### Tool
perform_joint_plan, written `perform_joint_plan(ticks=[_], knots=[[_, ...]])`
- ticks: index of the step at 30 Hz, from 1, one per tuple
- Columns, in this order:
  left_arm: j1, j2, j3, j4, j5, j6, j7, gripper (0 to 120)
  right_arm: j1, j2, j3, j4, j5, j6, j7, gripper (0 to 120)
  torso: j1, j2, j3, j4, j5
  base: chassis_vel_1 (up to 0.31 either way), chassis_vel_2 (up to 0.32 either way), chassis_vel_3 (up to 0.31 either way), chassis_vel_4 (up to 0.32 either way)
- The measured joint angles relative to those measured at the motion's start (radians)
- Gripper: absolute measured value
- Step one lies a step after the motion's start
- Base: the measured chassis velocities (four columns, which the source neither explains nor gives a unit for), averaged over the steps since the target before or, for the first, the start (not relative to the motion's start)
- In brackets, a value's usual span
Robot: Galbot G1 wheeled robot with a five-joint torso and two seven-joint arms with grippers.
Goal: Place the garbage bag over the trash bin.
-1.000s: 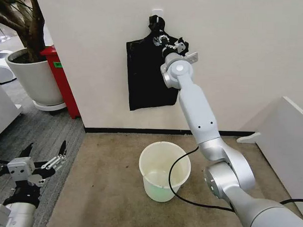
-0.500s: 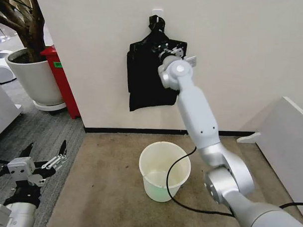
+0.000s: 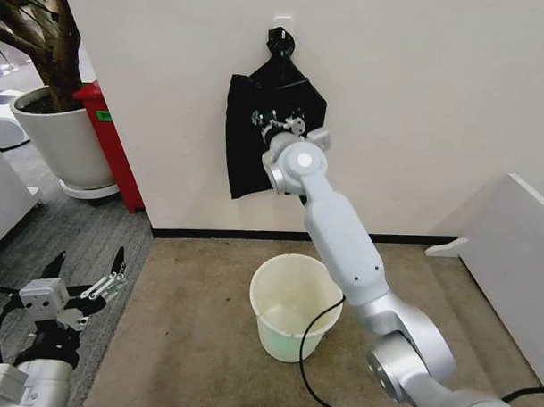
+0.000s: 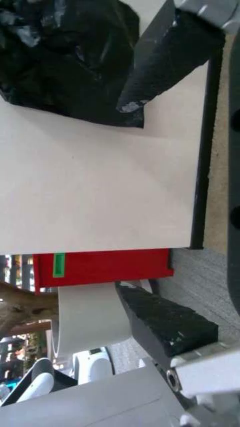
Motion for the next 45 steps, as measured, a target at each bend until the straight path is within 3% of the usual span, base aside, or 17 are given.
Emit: perform_joint_plan(ticks=[18,34,40,45], knots=[[-0.002,-0.009,0.015,0.000,0.021,-0.013,0.004,100,-0.223,-0.115,-0.007,0.193,0.000,-0.002,0.048,0,0.000,0.000,0.000,0.0002,0.0001,0.000,0.000,0.000,0.000],[-0.028,-0.020,0.031,0.000,0.032,-0.021,0.010,100,-0.469,-0.283,0.006,0.392,-0.026,-0.057,0.014,0,0.000,0.000,0.000,0.0000,0.0002,0.000,0.000,0.000,0.000],[-0.041,-0.014,0.031,0.000,0.027,-0.022,0.010,100,-0.460,-0.312,0.023,0.437,-0.047,-0.110,-0.056,0,0.000,0.000,0.000,0.0001,0.0000,0.000,0.000,0.000,0.000],[-0.037,-0.016,0.033,0.000,0.028,-0.022,0.013,100,-0.380,-0.289,0.008,0.421,-0.062,-0.117,-0.093,13,0.000,0.000,0.000,0.0001,-0.0001,0.000,0.000,0.000,0.000]])
